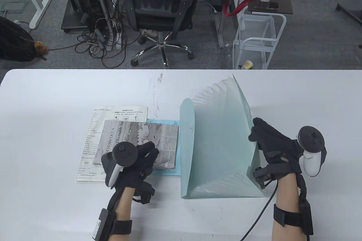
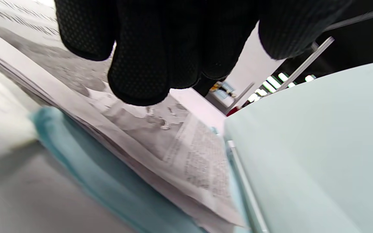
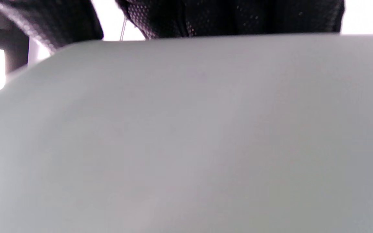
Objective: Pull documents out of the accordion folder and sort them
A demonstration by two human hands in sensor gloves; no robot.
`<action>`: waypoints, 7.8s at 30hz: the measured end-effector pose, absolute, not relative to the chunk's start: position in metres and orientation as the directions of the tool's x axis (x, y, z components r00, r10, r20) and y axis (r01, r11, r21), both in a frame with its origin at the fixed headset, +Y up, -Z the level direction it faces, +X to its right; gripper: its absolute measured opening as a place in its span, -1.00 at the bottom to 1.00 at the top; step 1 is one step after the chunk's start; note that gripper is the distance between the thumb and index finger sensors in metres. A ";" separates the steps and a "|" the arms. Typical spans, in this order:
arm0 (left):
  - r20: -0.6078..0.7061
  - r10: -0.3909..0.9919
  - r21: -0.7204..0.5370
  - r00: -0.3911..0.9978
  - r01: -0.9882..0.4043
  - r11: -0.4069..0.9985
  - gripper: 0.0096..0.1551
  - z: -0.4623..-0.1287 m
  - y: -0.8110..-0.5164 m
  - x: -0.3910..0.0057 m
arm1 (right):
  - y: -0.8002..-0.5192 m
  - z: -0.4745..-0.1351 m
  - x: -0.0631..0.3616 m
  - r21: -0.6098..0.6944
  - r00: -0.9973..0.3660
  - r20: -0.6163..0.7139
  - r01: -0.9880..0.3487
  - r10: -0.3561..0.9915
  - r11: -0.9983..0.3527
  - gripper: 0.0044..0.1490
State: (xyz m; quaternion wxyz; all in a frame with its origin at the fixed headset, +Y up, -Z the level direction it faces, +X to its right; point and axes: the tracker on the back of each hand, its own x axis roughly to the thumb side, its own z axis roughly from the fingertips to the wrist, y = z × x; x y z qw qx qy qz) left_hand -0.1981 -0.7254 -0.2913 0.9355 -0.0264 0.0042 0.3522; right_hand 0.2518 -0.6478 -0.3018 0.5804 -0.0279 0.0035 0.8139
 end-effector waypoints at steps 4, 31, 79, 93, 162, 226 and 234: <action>0.025 0.691 -0.016 0.722 -0.691 0.723 -0.37 -0.288 -0.728 -0.194 | -0.643 -0.302 0.222 -0.060 -0.498 -0.043 -0.864 0.866 -0.500 -0.07; 0.229 0.781 -0.040 0.582 -0.796 0.605 -0.36 -0.263 -0.709 -0.169 | -0.732 -0.332 0.073 0.104 -0.966 -0.213 -0.170 0.145 -0.980 -0.16; 0.259 0.320 -0.351 0.911 -0.220 0.910 -0.26 -0.262 -0.758 -0.074 | -0.696 -0.318 0.230 0.001 -0.936 -0.309 -0.176 0.167 -0.984 0.08; 0.253 0.308 -0.356 0.917 -0.208 0.911 -0.27 -0.260 -0.758 -0.071 | -0.704 -0.335 0.222 -0.202 -0.915 -0.336 -0.161 0.222 -0.966 -0.54; 0.332 0.259 -0.375 0.907 -0.125 0.919 -0.28 -0.259 -0.761 -0.059 | -0.727 -0.362 0.129 0.217 -0.995 -0.004 0.096 -0.099 -0.972 -0.53; 0.220 0.198 -0.053 0.955 -0.191 0.980 -0.02 -0.258 -0.728 -0.125 | -0.714 -0.263 0.146 -0.041 -1.000 0.012 -0.006 0.006 -0.999 0.14; 0.222 0.197 -0.074 0.955 -0.185 0.980 -0.02 -0.259 -0.727 -0.125 | -0.718 -0.264 0.142 -0.023 -0.999 0.026 0.018 -0.019 -1.000 0.15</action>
